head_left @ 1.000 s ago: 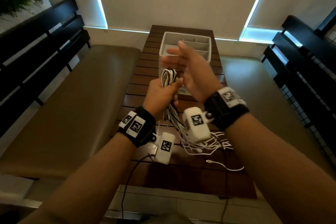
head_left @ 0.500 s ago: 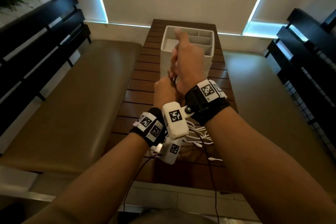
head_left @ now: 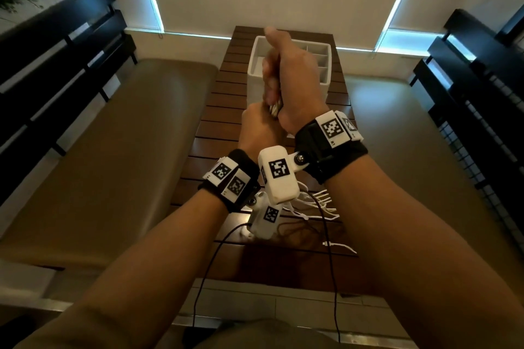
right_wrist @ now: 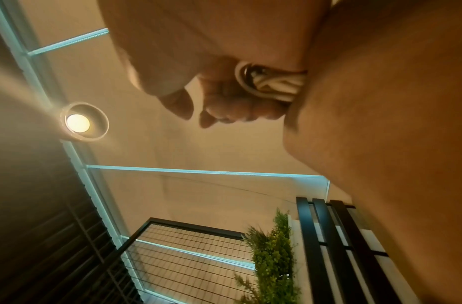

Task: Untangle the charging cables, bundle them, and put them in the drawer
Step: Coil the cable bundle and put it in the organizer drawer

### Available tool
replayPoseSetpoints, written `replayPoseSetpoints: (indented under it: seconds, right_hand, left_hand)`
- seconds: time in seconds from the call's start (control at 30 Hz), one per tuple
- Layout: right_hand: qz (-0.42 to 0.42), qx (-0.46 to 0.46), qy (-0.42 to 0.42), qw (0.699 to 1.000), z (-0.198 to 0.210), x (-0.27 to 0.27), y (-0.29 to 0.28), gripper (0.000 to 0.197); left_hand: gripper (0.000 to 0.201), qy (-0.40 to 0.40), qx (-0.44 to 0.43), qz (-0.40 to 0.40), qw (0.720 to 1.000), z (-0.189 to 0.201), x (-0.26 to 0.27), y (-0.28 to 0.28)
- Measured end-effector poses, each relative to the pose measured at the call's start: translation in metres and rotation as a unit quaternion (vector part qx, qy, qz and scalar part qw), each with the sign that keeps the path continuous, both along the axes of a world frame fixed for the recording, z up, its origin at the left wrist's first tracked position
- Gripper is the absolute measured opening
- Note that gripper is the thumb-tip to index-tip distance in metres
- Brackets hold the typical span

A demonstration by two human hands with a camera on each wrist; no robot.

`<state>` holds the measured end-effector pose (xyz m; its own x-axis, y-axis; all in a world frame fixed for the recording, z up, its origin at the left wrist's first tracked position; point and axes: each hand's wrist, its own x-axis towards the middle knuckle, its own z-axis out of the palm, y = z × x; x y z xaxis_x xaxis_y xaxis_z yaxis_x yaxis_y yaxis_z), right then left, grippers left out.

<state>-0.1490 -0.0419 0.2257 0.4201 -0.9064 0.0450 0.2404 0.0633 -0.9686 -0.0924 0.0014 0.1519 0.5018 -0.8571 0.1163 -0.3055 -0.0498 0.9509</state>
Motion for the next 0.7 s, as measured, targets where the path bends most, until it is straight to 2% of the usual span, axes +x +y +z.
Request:
replayPoseSetpoints:
  seconds: [0.17,0.3,0.47,0.57,0.63,0.7]
  right_hand:
    - [-0.018,0.024,-0.007,1.0,-0.007,0.004,0.001,0.05]
    - [-0.023,0.033,0.004,0.999,-0.012,0.003,0.006,0.046]
    - [0.023,0.035,0.008,0.999,-0.009,0.002,0.007,0.044]
    - [0.018,-0.064,-0.004,0.998,-0.014,-0.002,0.008,0.03]
    - [-0.019,-0.163,0.055,0.985,-0.025,-0.009,0.007,0.023]
    - [-0.009,-0.19,0.135,0.972,-0.048,-0.022,0.003,0.024]
  left_hand:
    - [0.048,0.041,-0.003,-0.03,0.999,-0.016,0.001,0.0]
    - [0.063,0.039,0.006,-0.036,0.999,-0.025,0.002,0.004]
    - [0.051,0.041,-0.005,-0.007,0.999,-0.02,0.002,0.009]
    - [0.05,0.098,-0.028,-0.009,0.995,-0.016,0.001,0.008]
    - [0.042,0.16,-0.026,0.018,0.987,-0.014,0.001,0.009]
    - [0.031,0.22,-0.041,0.01,0.975,-0.014,0.005,0.013]
